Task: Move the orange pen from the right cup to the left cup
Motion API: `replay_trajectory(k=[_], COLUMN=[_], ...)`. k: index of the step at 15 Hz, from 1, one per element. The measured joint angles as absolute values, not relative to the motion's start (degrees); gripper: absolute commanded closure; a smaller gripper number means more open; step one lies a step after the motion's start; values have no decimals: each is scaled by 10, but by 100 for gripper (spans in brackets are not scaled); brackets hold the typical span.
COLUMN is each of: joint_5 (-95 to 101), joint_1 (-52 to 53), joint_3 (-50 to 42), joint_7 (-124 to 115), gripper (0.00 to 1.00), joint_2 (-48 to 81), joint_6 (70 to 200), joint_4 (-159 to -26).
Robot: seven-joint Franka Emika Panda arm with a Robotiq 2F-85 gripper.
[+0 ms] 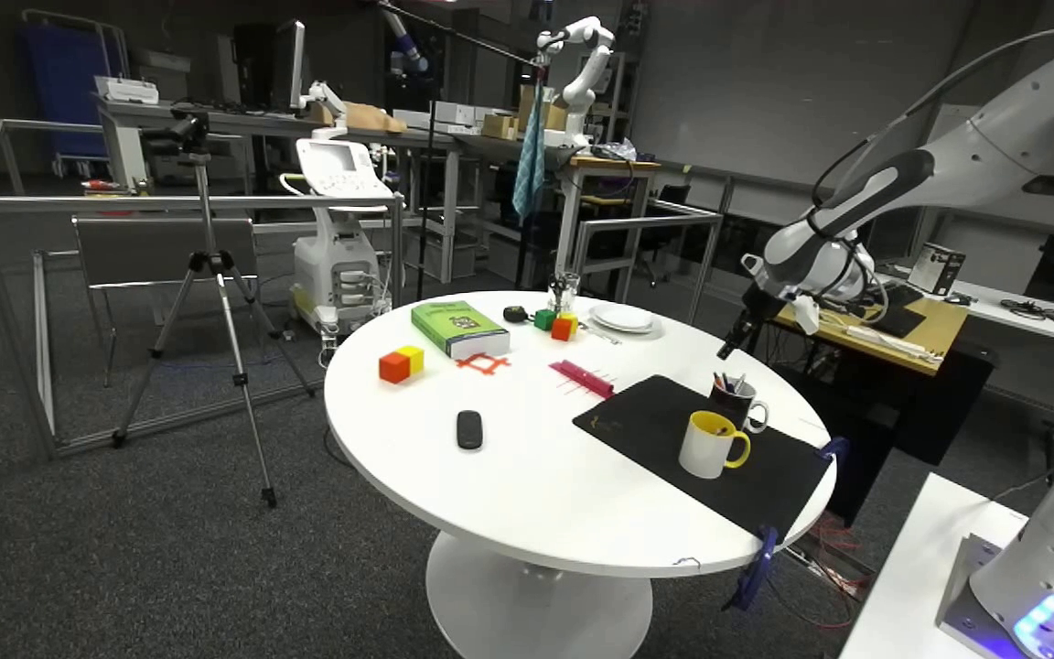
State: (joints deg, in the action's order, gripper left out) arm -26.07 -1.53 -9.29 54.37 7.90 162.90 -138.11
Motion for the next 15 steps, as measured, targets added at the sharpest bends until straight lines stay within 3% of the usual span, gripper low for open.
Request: replay_trajectory(k=[15], joint_5=[-278], joint_1=[-15], joint_3=[-87], joint_7=[560], gripper=[0], joint_2=[178], joint_6=[1632], joint_4=[-1326])
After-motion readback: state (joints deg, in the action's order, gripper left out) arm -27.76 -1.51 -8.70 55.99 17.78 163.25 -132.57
